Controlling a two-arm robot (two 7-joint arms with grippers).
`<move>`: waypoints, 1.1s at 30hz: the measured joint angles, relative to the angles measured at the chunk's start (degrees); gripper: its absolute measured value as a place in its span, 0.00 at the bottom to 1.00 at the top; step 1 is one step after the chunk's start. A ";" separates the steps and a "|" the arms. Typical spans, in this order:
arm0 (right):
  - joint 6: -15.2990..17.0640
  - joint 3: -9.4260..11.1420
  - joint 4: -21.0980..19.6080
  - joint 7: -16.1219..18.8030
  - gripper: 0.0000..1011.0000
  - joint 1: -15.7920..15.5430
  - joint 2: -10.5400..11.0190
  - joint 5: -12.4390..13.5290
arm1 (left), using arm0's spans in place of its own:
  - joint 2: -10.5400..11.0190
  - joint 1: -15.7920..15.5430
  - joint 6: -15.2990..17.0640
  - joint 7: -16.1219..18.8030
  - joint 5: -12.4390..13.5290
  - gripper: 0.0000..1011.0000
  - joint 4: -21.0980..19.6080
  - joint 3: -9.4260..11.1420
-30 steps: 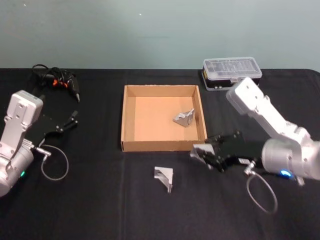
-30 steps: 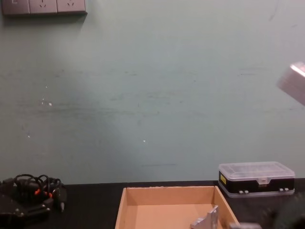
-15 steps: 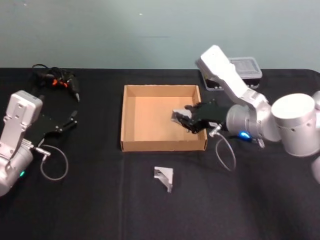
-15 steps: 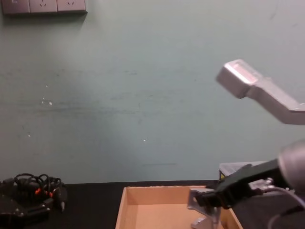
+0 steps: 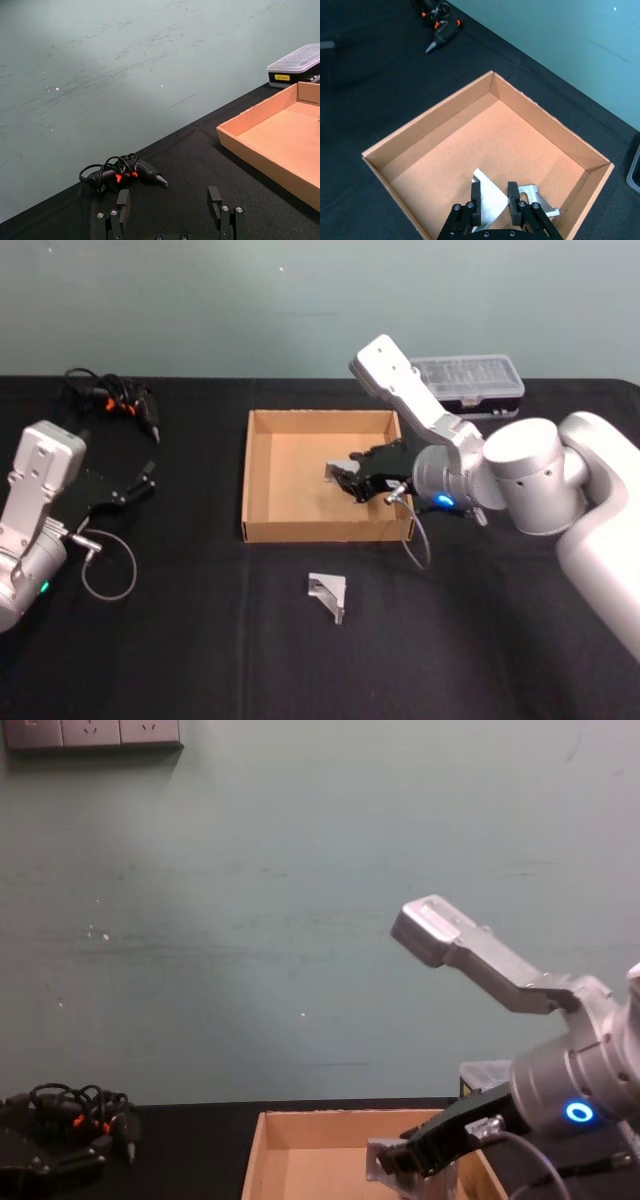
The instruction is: Use one hand to pick up the angle iron from the table and place it into the box.
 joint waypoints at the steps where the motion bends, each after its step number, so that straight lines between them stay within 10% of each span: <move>1: 0.12 -0.04 1.02 -0.12 0.31 0.32 -0.53 -0.30 | 0.00 0.00 0.00 0.00 0.00 1.00 0.00 0.00; 17: -0.38 -0.22 3.60 0.04 0.33 0.96 -2.05 -1.43 | 0.00 0.00 0.00 0.00 0.00 1.00 0.00 0.00; 33: -0.26 -0.22 3.43 0.03 0.83 0.92 -1.99 -1.38 | 0.00 0.00 0.00 0.00 0.00 1.00 0.00 0.00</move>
